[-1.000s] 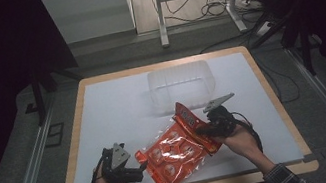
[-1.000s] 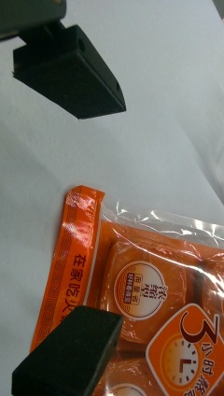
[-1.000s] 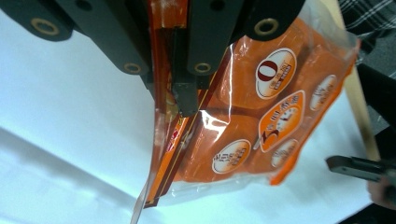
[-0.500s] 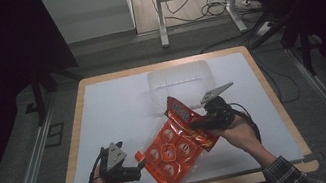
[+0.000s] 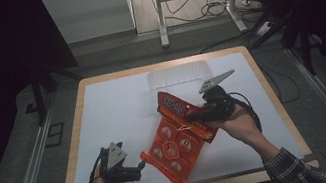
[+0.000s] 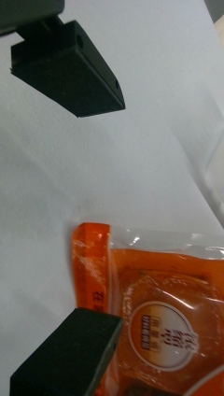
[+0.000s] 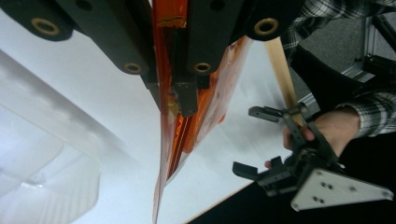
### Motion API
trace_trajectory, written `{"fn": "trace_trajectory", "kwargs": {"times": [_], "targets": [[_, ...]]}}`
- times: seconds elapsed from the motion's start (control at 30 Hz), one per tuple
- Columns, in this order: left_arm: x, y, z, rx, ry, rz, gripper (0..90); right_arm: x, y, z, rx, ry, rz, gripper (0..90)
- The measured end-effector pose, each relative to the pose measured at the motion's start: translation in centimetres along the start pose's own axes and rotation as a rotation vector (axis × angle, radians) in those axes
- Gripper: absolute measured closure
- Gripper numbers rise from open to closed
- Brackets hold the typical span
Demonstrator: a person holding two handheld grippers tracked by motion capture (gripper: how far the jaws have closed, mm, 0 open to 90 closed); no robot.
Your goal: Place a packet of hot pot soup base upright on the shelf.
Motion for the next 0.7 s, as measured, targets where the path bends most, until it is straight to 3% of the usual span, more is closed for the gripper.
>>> {"fn": "trace_trajectory", "kwargs": {"times": [0.5, 0.7], "targets": [[-0.1, 0.1, 0.0, 0.009, 0.018, -0.018, 0.4, -3.1, 2.0, 1.4, -0.072, 0.004, -0.054, 89.0], [-0.2, 0.1, 0.0, 0.014, 0.017, -0.020, 0.3, -4.1, 2.6, 1.5, -0.065, 0.018, -0.070, 89.1]]}}
Point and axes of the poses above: each handheld gripper's, and its own axes: y roughly backward along the jaws, x roughly out of its underside, z roughly to its left, the point moved 5 cm from there along -y, roughly forward along the jaws, and after that the axes turned 10 degrees about -z, right-handed, at the moved point
